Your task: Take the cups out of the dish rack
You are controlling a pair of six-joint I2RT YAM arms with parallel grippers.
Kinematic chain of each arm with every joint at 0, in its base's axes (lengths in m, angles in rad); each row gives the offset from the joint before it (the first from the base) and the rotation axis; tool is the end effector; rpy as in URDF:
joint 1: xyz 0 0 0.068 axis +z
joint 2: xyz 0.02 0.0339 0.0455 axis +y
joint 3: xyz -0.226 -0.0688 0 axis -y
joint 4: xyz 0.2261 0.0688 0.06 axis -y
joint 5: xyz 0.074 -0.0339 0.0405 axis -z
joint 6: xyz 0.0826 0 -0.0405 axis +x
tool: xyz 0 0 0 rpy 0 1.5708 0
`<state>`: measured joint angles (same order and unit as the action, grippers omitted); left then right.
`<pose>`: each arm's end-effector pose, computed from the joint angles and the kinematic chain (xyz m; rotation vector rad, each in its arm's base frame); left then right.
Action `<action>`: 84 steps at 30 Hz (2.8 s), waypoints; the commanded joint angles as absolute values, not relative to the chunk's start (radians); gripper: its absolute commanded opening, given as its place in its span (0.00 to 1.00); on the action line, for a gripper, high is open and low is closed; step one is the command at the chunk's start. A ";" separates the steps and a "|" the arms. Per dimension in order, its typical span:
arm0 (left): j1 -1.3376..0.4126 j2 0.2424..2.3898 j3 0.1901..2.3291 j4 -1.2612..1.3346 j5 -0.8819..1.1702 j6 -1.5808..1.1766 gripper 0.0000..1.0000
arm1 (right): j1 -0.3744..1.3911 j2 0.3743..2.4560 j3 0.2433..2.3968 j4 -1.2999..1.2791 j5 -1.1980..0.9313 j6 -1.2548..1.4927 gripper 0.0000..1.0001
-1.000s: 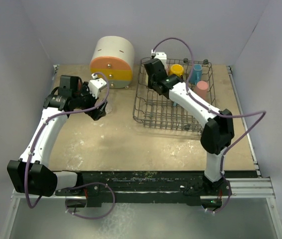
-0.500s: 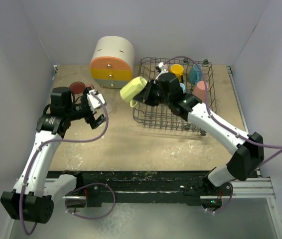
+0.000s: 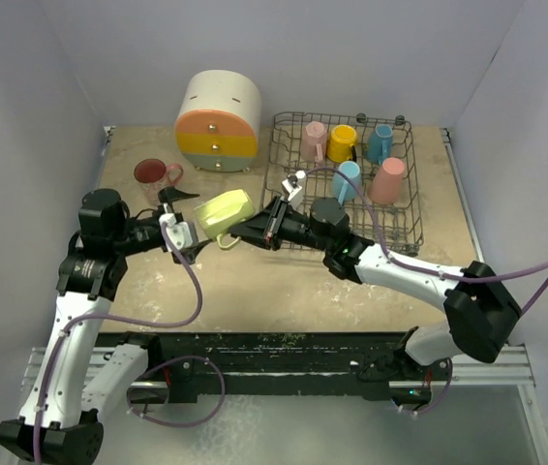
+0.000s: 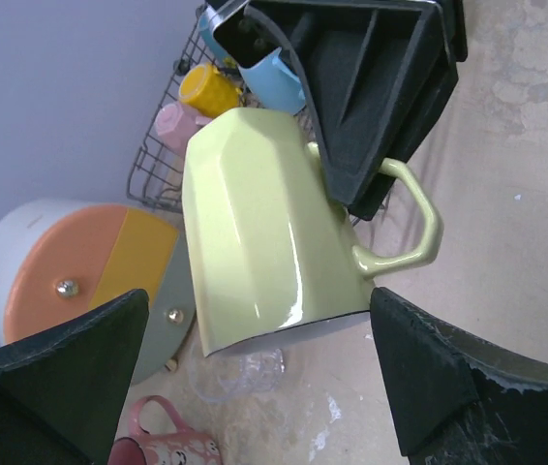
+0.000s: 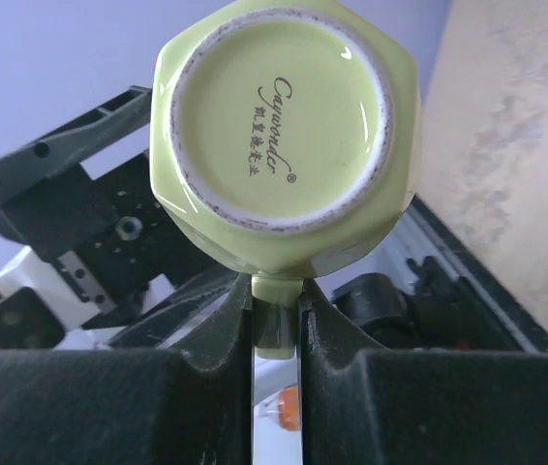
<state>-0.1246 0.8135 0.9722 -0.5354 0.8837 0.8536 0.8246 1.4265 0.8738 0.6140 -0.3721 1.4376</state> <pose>0.1866 -0.0877 0.3262 1.3057 1.2676 -0.3458 0.2238 0.2863 0.2788 0.2099 1.9183 1.9721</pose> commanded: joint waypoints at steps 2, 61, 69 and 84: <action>-0.124 0.773 1.023 -0.576 0.974 0.973 0.95 | 0.868 1.380 0.852 1.053 -0.399 1.598 0.00; -0.124 0.748 1.002 -0.375 1.051 0.523 0.27 | 0.998 1.311 0.751 1.206 -0.227 1.675 0.00; -0.124 0.750 0.959 -0.319 0.954 0.467 0.00 | 0.999 1.360 0.745 1.199 -0.222 1.682 0.50; -0.028 1.245 1.213 -0.757 0.216 0.800 0.00 | 0.611 1.009 0.938 -0.077 -0.114 1.069 0.93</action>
<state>-0.1108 1.1477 1.1225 -0.6655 0.4458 0.6983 0.6651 1.0657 0.8001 0.3180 -0.2272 1.3464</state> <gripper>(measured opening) 0.108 0.927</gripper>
